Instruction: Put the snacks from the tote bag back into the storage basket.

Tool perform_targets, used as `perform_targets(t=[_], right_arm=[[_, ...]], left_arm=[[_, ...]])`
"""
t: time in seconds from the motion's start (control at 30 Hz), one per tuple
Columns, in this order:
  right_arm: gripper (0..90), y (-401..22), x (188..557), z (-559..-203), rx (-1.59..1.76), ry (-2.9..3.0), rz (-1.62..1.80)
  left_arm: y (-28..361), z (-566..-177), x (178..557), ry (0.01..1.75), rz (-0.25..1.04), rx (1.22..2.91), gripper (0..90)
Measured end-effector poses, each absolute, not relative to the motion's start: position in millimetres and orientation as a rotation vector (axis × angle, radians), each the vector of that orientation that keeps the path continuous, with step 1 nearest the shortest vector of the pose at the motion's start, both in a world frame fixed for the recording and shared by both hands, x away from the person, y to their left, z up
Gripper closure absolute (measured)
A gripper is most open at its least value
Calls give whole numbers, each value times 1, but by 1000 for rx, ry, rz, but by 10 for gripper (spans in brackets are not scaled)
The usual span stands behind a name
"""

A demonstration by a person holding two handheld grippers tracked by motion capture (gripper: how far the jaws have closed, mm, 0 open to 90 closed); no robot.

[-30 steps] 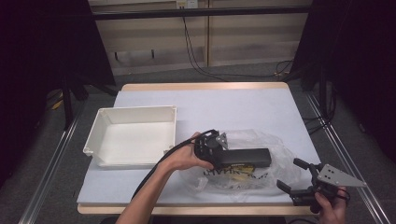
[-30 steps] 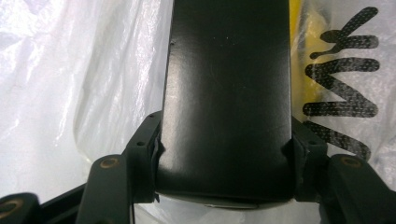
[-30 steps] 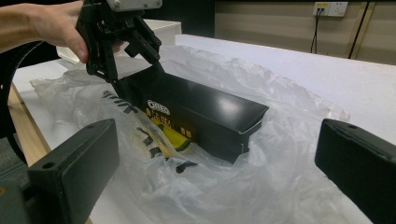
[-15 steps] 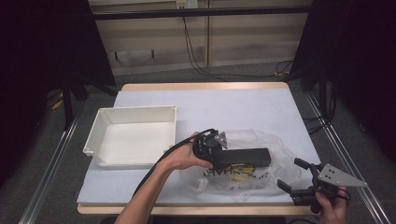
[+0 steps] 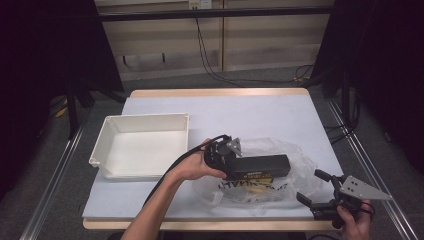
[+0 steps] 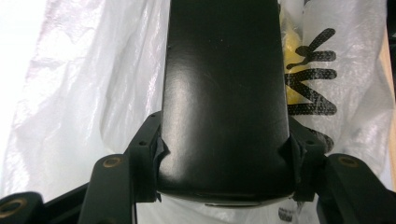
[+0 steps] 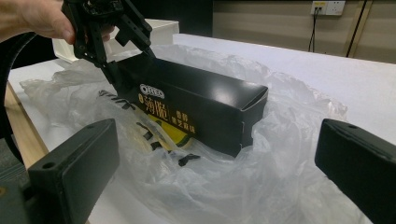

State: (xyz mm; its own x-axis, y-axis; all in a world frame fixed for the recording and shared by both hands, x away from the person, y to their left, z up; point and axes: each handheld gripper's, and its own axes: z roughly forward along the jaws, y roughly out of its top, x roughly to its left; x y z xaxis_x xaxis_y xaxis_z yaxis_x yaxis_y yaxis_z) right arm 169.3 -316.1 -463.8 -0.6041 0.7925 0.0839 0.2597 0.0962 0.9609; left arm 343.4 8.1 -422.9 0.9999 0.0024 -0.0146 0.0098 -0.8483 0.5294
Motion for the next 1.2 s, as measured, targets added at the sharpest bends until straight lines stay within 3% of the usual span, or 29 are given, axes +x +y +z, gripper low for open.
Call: perform_targets(t=[1.2], right_arm=[[0,-319,167,-463,1023,1912,1546]], left_arm=[[13,-380,334,-27,36,2478,431]])
